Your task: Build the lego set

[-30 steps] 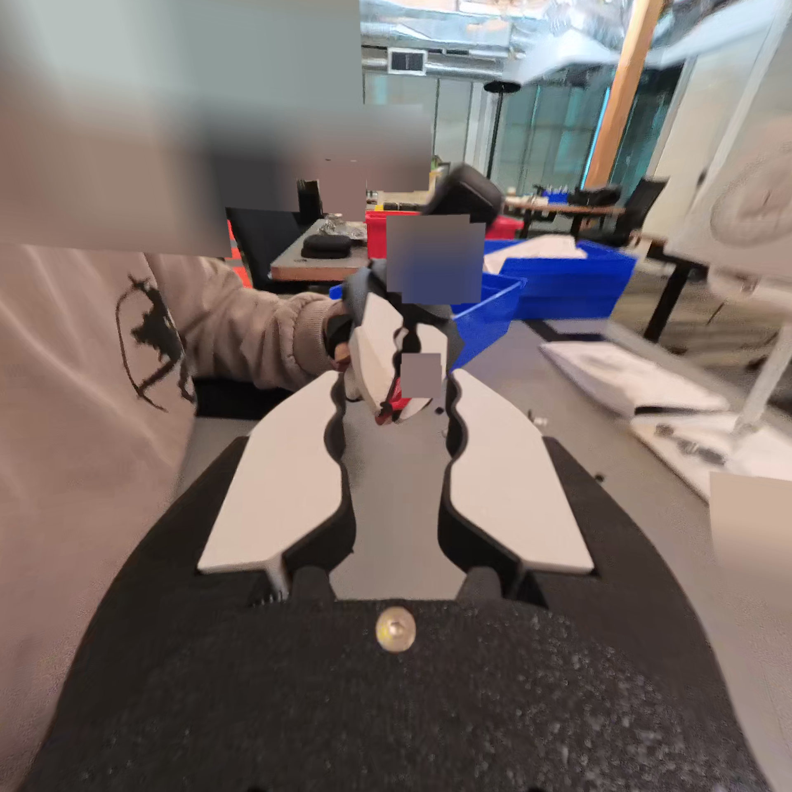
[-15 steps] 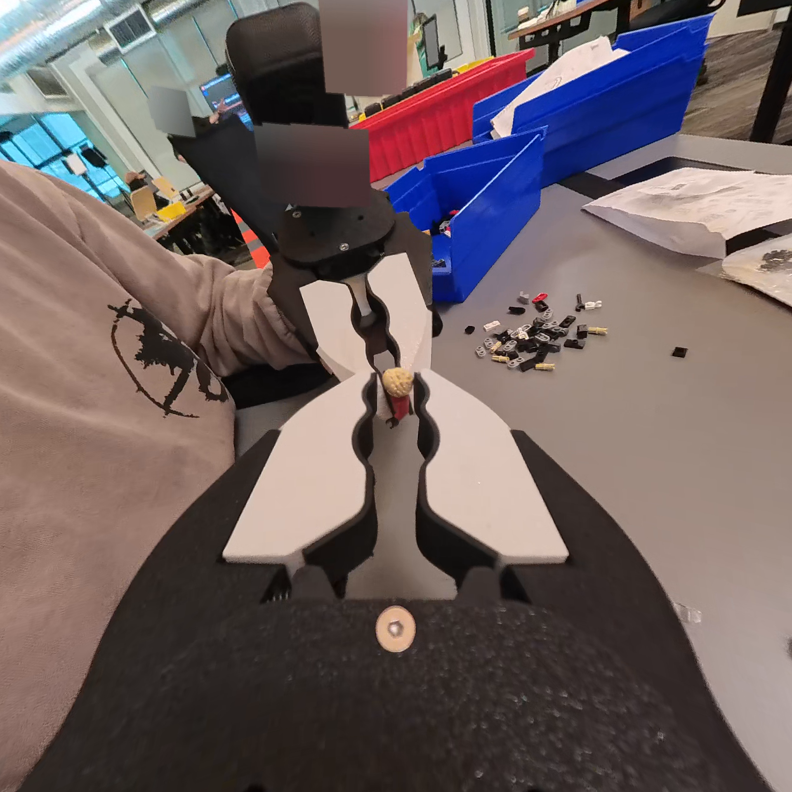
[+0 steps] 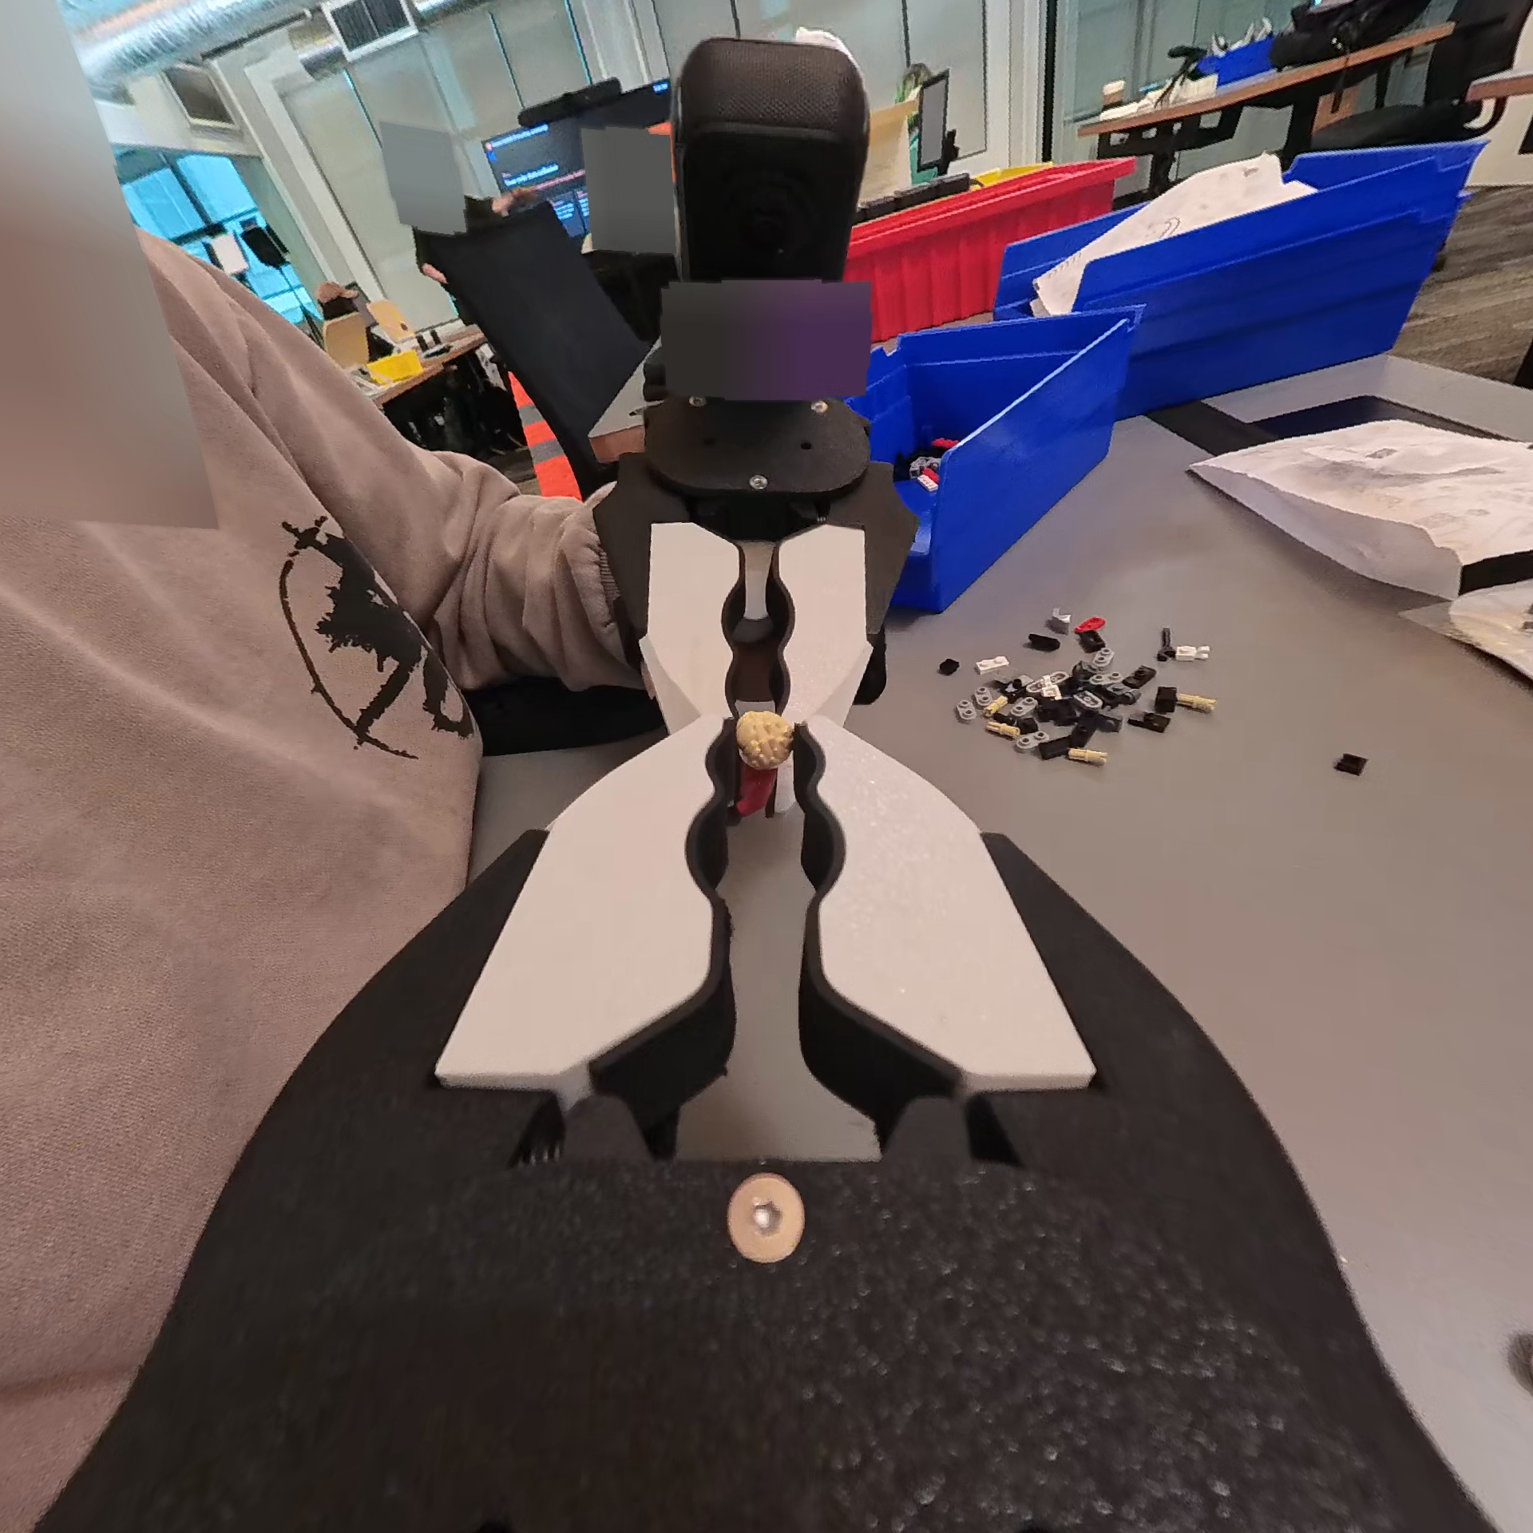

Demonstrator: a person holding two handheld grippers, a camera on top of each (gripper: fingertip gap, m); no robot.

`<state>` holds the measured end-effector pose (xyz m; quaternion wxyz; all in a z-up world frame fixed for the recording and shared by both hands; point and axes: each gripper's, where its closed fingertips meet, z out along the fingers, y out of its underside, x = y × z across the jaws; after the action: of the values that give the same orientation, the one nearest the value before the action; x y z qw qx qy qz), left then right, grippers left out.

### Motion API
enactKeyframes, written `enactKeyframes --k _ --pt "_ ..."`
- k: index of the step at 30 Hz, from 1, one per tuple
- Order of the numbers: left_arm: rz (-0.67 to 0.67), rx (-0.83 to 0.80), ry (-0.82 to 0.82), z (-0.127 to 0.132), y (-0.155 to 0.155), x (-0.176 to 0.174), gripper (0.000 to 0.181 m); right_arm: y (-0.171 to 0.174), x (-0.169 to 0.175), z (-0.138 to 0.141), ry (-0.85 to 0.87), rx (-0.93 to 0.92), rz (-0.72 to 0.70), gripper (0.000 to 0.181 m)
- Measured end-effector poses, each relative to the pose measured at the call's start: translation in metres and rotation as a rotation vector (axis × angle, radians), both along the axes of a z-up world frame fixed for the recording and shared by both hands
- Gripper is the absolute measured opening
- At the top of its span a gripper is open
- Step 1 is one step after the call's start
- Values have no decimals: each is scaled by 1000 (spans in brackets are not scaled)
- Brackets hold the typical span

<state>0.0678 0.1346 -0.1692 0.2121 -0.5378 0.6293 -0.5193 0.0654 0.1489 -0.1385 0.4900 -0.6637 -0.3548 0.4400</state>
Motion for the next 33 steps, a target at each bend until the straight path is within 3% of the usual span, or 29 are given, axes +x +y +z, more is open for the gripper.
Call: enactKeyframes --k 4,9,14,19,33 --pt "3 -29 -14 3 0 1 7 1 1 2 13 -11 -9 12" --pt "24 -257 -72 14 11 2 7 14 16 16 162 -94 -74 25" --pt "30 -392 -102 19 19 2 7 19 6 6 144 -135 -96 24" --pt "38 -386 -103 17 16 5 7 24 -1 4 233 -208 -111 12" --pt "105 -324 -166 25 20 8 7 29 -1 15 356 -170 -151 11"
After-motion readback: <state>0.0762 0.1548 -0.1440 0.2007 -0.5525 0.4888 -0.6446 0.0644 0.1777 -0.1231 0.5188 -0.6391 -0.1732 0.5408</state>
